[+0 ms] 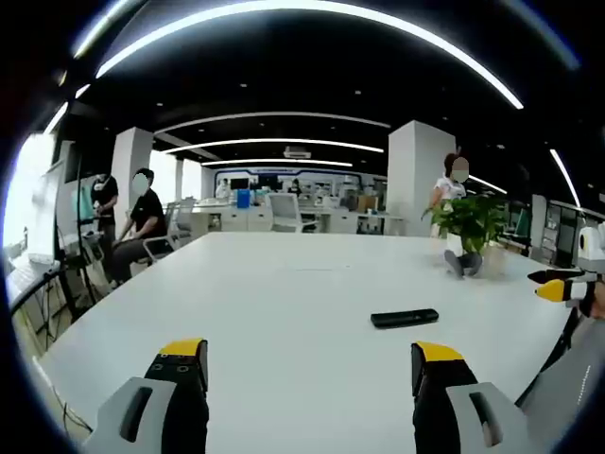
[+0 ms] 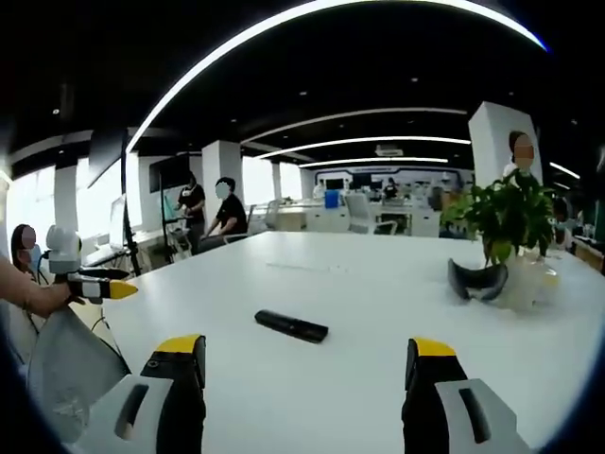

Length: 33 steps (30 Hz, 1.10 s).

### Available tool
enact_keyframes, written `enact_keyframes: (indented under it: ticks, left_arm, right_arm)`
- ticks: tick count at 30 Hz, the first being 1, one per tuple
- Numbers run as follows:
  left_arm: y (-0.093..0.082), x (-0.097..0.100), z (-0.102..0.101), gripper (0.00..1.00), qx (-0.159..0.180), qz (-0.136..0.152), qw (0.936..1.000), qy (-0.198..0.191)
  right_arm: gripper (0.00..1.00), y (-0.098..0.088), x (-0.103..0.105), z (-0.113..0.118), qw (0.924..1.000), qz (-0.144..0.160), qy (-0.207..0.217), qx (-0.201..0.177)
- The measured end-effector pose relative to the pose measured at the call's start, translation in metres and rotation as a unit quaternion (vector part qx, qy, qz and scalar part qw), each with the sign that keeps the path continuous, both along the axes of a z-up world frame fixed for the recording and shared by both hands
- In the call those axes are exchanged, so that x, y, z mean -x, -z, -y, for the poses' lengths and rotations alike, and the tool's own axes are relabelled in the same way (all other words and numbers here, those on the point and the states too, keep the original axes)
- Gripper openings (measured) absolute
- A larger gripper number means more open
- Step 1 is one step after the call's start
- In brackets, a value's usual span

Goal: Press the specified remote control buttons in sequence, fully releasing each button before pressing the next.

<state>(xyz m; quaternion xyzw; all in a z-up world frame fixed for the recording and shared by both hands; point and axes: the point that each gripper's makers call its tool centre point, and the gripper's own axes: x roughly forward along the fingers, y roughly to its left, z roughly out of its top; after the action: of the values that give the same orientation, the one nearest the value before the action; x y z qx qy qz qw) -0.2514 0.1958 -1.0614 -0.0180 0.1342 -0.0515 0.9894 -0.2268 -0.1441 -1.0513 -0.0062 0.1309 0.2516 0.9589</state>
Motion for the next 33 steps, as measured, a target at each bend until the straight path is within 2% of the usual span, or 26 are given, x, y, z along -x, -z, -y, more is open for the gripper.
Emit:
enact_keyframes:
  ticks: [20, 33]
  left_arm:
    - [0.0003, -0.0015, -0.0020, 0.92, -0.001, 0.000, 1.0000, 0.000]
    - [0.0009, -0.0017, -0.0019, 0.91, -0.002, -0.001, 1.0000, 0.000]
  right_arm:
    - [0.86, 0.0001, 0.0000, -0.0007, 0.9999, 0.003, -0.001, 0.011]
    - [0.86, -0.0009, -0.0012, 0.0002, 1.0000, 0.003, 0.000, 0.002]
